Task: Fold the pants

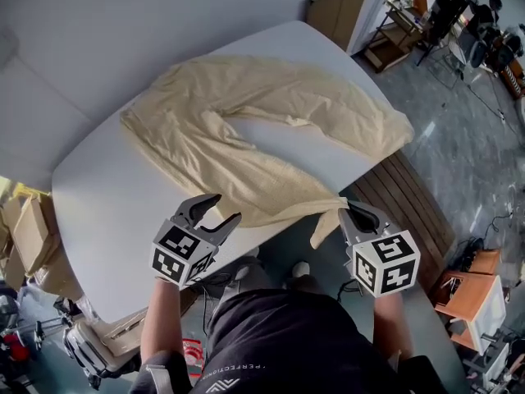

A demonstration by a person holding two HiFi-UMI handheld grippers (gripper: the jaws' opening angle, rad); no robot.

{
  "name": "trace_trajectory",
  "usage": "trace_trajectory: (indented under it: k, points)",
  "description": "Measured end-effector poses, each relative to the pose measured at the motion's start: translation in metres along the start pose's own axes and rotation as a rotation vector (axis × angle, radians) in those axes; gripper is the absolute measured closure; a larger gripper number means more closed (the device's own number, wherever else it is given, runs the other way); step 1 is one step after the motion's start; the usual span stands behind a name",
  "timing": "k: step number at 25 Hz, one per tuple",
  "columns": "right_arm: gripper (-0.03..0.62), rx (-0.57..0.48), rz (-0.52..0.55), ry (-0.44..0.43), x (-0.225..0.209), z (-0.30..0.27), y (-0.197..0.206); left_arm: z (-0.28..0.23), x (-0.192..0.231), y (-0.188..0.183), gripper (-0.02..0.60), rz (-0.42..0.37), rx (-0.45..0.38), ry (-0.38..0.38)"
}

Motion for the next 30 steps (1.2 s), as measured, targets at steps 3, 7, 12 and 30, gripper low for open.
trace_trajectory:
  k: [3,7,12,30]
  points:
    - [0.589,0.021,-0.014,0.011,0.008,-0.011,-0.001,0.006,0.025,0.007,0.354,-0.044,0.037,-0.002]
    - [0.589,0.048,-0.016,0.035,0.021,-0.025,-0.008,0.019,0.066,0.024,0.348,-0.056,0.083,-0.029]
    - [0.589,0.078,-0.023,0.082,0.033,-0.036,-0.011,0.037,0.124,0.047,0.331,-0.083,0.127,-0.096]
    - [0.589,0.166,-0.065,0.139,0.066,-0.063,-0.003,0.009,0.164,0.089,0.298,-0.392,0.303,0.342]
Point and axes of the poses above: the fingertips, and each gripper's own axes: z backward along the fingers, x to its left, y out of its underside, the point moved 6 cm from there along z, backward along the fingers, and after that the axes turned 14 degrees about -z, right-handed, at the moved point
